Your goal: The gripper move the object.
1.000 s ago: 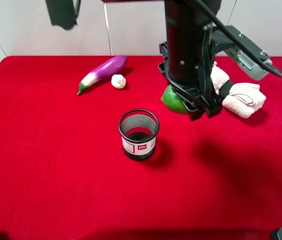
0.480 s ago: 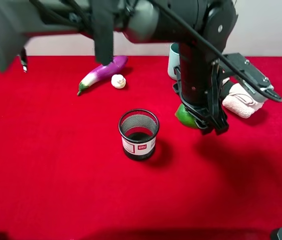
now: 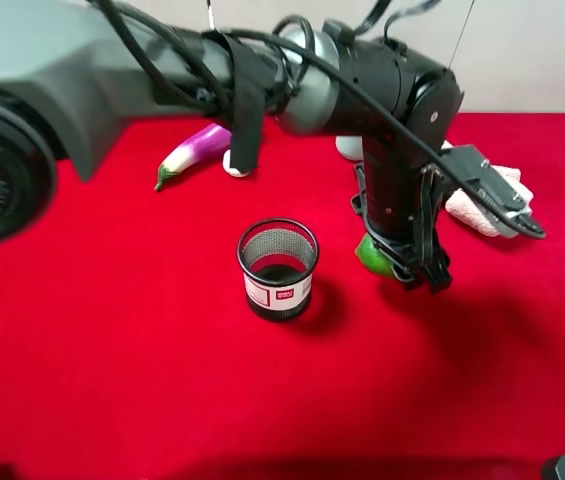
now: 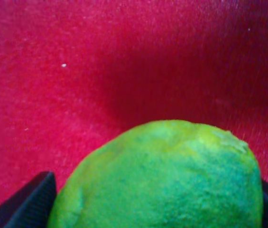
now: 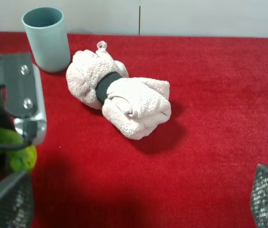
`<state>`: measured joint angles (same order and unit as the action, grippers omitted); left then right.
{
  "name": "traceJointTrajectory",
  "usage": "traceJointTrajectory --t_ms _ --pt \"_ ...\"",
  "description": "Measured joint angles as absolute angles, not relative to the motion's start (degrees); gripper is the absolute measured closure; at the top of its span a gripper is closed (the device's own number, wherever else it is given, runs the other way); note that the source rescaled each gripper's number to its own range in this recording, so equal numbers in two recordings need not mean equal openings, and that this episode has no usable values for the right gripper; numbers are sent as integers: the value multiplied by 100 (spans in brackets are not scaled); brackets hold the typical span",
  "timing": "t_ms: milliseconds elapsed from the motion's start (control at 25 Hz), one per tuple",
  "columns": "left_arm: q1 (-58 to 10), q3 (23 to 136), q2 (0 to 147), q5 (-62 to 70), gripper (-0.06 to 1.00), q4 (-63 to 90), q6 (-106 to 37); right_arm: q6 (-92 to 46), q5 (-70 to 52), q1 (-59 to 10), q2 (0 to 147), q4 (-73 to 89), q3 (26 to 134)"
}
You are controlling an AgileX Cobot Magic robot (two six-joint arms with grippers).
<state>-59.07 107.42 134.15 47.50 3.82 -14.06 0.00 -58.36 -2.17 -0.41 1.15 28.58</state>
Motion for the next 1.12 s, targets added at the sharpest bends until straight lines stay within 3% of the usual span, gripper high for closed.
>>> traceJointTrajectory --t_ms 1120 --pt "-5936 10742 13760 5207 94 311 -1453 0 -5836 -217 -41 135 2858"
